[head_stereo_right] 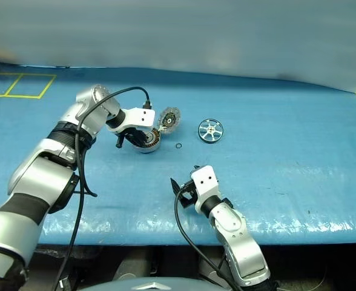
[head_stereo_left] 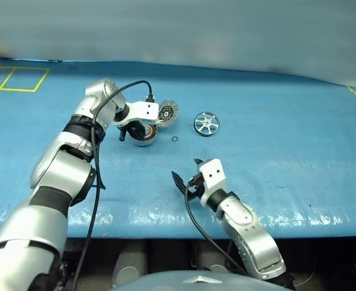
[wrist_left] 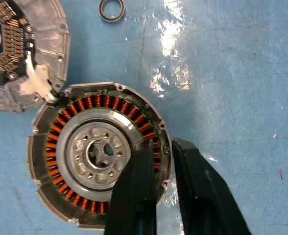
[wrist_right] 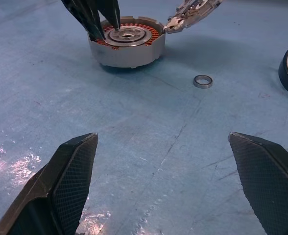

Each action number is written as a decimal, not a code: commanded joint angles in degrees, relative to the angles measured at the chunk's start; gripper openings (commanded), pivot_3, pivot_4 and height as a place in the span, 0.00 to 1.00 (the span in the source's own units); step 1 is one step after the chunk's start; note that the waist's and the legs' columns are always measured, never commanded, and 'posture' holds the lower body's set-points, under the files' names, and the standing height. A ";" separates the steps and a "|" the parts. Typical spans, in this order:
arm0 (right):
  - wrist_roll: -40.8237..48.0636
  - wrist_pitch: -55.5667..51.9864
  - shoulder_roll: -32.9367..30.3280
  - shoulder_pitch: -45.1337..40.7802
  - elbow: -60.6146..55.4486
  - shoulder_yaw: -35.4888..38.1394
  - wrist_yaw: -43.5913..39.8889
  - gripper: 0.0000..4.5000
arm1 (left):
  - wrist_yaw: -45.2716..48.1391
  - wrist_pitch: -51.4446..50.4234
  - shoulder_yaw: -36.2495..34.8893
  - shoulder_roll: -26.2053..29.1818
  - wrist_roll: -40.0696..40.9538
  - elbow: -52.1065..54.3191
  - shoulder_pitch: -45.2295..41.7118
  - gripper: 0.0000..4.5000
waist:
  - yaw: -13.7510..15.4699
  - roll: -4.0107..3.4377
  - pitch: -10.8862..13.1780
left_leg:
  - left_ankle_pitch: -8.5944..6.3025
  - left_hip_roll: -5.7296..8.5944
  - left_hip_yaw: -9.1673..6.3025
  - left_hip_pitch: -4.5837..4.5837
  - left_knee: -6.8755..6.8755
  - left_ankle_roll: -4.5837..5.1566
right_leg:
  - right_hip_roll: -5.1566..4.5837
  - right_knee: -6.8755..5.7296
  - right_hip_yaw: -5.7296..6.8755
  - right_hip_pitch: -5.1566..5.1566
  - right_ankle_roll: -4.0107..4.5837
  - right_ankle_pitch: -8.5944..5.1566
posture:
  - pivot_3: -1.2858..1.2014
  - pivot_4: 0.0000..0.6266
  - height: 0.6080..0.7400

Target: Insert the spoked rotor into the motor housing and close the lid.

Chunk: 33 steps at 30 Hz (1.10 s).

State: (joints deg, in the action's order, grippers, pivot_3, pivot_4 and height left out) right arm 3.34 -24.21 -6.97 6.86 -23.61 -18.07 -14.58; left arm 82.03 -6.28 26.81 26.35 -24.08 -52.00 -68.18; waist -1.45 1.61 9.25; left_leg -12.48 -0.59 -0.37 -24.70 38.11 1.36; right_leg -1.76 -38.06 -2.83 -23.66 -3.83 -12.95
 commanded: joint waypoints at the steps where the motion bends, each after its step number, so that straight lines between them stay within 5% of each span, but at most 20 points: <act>1: 0.27 1.38 0.36 -0.56 -0.71 -0.32 -0.26 1.00 | -1.02 -1.71 -2.05 -0.05 1.90 2.31 -1.62 0.52 | 0.00 0.00 0.00 | 0.00 0.00 0.00 0.00 0.02 0.00 | 0.00 -0.01 0.00 -0.01 0.00 0.00 | 0.52 0.24 1.00; 2: 0.28 1.39 0.35 -0.60 -0.63 -0.33 -0.32 1.00 | -0.87 -1.86 -1.95 -0.01 1.97 2.34 -1.83 0.59 | -0.01 0.00 0.00 | 0.00 0.00 0.00 0.00 0.02 0.00 | 0.00 -0.02 -0.01 0.00 0.00 0.00 | 0.52 0.24 1.00; 21: 0.21 1.26 -0.49 -0.53 -0.38 -0.31 -0.86 1.00 | -7.21 2.65 4.67 -4.06 -5.52 -11.96 -7.09 0.59 | 0.18 0.00 0.00 | 0.00 0.02 0.02 -0.02 0.05 0.00 | 0.02 -0.02 -0.01 0.00 -0.01 0.00 | 0.52 0.24 1.00; 28: 0.14 1.32 -0.50 -0.17 -0.59 -0.49 -0.63 1.00 | -9.22 3.37 4.75 -5.92 -5.72 -14.17 -8.19 1.00 | 0.10 0.00 0.00 | 0.00 0.02 0.02 -0.02 0.05 0.00 | 0.02 -0.02 -0.02 -0.01 -0.01 0.00 | 0.52 0.24 1.00; 33: 0.08 1.30 -0.53 0.11 -0.71 -0.67 -0.58 1.00 | -8.51 3.60 5.43 -6.13 -6.36 -14.81 -8.62 1.00 | -0.06 0.00 0.00 | 0.00 0.01 0.03 -0.02 0.04 0.00 | 0.03 -0.03 -0.03 -0.02 -0.01 0.00 | 0.52 0.24 1.00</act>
State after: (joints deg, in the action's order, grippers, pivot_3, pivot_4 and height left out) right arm 3.32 -24.12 -7.59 7.17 -22.99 -18.66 -15.05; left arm 73.47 -3.13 32.13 20.36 -29.97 -66.61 -75.04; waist -1.51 1.62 9.25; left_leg -12.48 -0.58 -0.35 -24.72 38.15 1.35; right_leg -1.73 -38.09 -2.87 -23.67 -3.84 -12.95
